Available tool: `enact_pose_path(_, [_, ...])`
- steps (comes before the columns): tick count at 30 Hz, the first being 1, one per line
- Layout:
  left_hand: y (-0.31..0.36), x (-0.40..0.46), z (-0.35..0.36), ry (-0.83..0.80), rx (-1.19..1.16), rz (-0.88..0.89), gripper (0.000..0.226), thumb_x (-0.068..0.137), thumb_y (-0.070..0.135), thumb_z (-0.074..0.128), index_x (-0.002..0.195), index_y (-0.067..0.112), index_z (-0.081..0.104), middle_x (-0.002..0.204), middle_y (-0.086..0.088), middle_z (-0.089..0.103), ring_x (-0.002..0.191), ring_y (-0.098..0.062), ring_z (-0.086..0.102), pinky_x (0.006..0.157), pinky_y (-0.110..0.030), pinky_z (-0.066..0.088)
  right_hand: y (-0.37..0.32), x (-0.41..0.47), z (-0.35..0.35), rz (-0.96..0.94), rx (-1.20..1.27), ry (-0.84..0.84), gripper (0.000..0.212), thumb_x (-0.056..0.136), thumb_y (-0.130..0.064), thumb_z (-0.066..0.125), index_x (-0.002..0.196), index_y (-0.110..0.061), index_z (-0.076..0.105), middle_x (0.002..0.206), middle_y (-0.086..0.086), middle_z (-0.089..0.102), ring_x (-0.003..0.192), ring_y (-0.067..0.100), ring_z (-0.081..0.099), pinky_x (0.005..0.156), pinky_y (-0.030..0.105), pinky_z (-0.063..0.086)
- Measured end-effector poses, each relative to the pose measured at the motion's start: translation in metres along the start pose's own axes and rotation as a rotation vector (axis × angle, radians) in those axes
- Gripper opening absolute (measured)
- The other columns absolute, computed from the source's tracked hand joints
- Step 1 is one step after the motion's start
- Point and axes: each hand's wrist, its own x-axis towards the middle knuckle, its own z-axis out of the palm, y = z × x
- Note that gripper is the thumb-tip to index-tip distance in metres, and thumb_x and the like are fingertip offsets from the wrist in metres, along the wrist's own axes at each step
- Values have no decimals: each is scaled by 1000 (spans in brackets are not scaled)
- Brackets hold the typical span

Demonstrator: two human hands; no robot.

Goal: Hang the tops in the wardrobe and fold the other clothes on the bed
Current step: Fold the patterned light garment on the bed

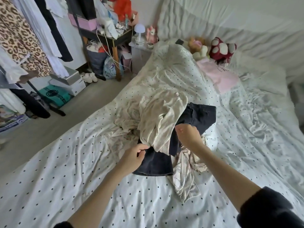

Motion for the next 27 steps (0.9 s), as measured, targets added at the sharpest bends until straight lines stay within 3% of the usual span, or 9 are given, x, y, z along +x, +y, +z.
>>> enact_pose_path(4, [-7, 55, -3, 26, -6, 5, 33, 99, 13, 41, 129, 16, 52, 130, 4, 55, 122, -13, 48, 92, -14, 33, 4, 69, 19, 107, -89, -66, 37, 94, -32, 38, 61, -16, 39, 85, 6, 48, 90, 27, 50, 86, 39, 36])
enact_pose_path(9, [-1, 98, 6, 15, 18, 56, 41, 98, 19, 45, 139, 19, 42, 137, 11, 43, 126, -2, 39, 99, -15, 30, 3, 125, 43, 317, -205, -102, 43, 91, -53, 41, 100, -14, 57, 108, 5, 60, 114, 27, 48, 99, 44, 26])
enact_pose_path(14, [1, 115, 21, 37, -33, 154, 26, 98, 21, 46, 90, 46, 43, 79, 23, 38, 72, 28, 42, 72, 3, 35, 13, 126, 58, 336, -22, 80, 25, 92, -25, 42, 79, -17, 63, 82, 2, 61, 104, 26, 50, 86, 38, 23])
enact_pose_path(16, [1, 115, 22, 37, -72, 145, 24, 96, 22, 51, 107, 43, 47, 98, 23, 45, 84, 29, 41, 76, 6, 32, 18, 110, 52, 244, 111, 112, 23, 91, -22, 48, 80, -18, 68, 78, -1, 62, 96, 24, 52, 81, 35, 23])
enact_pose_path(18, [6, 115, 20, 15, -21, 124, 58, 92, 25, 59, 142, 26, 32, 136, 15, 32, 120, 18, 27, 98, -1, 21, 23, 89, 40, 170, 330, 84, 16, 91, -20, 55, 88, -15, 70, 79, -4, 63, 90, 21, 58, 87, 37, 38])
enact_pose_path(20, [16, 114, 24, 31, 84, 187, 85, 86, 26, 67, 149, 29, 9, 154, 3, 11, 141, -6, 7, 115, -27, 12, 25, 63, 24, 117, 566, 68, 12, 89, -15, 60, 90, -9, 70, 79, -3, 65, 83, 17, 62, 83, 35, 50])
enact_pose_path(22, [37, 109, 27, 72, 154, 294, 89, 81, 28, 71, 144, 38, 8, 155, 3, 4, 141, -9, -5, 113, -37, 6, 26, 34, 6, 55, 683, 72, 8, 87, -12, 63, 88, -8, 70, 78, -2, 67, 76, 11, 62, 76, 25, 51])
enact_pose_path(25, [60, 97, 31, 94, 170, 415, 56, 81, 19, 71, 134, 21, 51, 146, 4, 32, 132, -9, 26, 108, -30, 23, 28, -6, -14, -21, 761, 13, 9, 86, -9, 64, 78, -11, 68, 71, -2, 65, 65, 5, 57, 65, 17, 46])
enact_pose_path(27, [65, 83, 33, 50, 131, 484, 23, 84, 8, 66, 106, 10, 68, 108, 4, 63, 99, -7, 57, 86, -28, 49, 34, -29, -21, 12, 814, -64, 11, 85, -8, 66, 74, -11, 67, 63, -5, 62, 56, 3, 52, 55, 13, 40])
